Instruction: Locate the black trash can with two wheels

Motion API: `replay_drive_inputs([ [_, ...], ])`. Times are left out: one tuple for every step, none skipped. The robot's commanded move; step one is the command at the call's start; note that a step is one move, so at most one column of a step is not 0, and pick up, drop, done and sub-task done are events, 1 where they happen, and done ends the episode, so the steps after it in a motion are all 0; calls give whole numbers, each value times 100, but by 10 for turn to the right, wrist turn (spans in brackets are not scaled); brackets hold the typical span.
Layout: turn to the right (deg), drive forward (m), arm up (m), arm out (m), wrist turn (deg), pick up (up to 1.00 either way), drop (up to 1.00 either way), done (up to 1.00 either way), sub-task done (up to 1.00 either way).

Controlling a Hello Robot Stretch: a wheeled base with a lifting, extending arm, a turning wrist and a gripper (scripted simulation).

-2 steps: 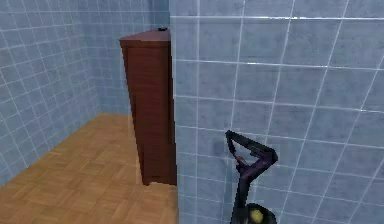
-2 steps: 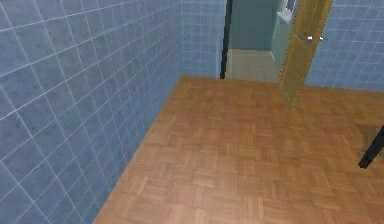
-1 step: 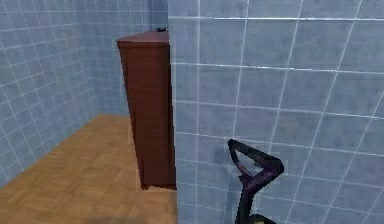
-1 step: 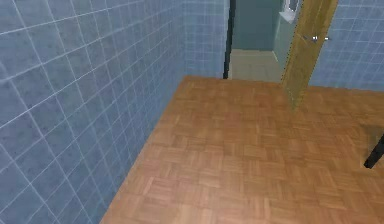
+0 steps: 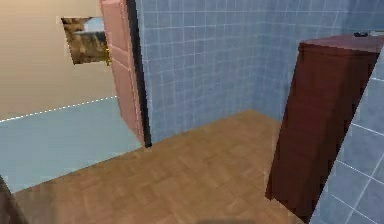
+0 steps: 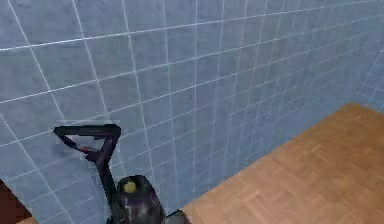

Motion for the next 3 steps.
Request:
replay_drive_inputs([
  [-330, 0, 0, 0, 0, 0, 0, 0, 0],
  [0, 100, 0, 0, 0, 0, 0, 0, 0],
  [0, 50, 0, 0, 0, 0, 0, 0, 0],
])
